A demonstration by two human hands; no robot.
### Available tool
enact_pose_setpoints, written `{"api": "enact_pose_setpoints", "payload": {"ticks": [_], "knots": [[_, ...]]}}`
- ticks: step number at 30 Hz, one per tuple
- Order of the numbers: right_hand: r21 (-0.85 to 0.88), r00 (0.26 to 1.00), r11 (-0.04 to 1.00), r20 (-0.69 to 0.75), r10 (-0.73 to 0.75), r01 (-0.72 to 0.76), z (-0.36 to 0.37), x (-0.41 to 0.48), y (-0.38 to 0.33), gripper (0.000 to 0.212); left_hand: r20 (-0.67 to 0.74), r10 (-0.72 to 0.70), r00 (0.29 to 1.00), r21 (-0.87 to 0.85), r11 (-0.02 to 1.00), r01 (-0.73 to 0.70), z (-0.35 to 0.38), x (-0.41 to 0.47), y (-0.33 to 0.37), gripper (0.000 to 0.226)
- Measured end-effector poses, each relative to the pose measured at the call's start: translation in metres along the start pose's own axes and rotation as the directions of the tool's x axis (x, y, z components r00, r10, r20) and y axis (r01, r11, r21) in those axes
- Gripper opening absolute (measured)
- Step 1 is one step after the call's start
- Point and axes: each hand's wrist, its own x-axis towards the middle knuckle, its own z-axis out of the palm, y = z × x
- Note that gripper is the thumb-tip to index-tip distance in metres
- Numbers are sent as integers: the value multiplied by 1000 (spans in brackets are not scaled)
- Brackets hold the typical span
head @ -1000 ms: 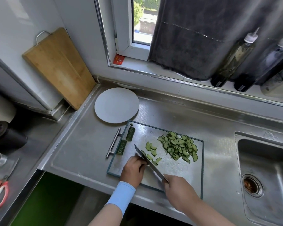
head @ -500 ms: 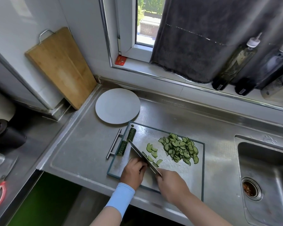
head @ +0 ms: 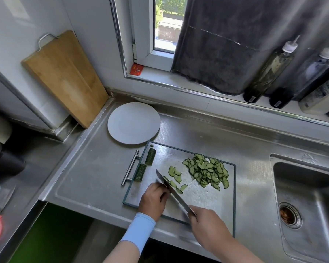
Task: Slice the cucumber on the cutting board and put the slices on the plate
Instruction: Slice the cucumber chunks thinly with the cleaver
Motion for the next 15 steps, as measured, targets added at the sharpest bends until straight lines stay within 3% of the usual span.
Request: {"api": "enact_pose_setpoints", "payload": {"ticks": [6,15], "knots": [[2,999,999,15,37,-37,7,23,-14,27,6,23,1000,29,999,-23,0,-2,0,19],[-28,1000,1000,16,11,-11,2,34,-22,31,27,26,999,41,999,-28,-4,0,1,17]]}}
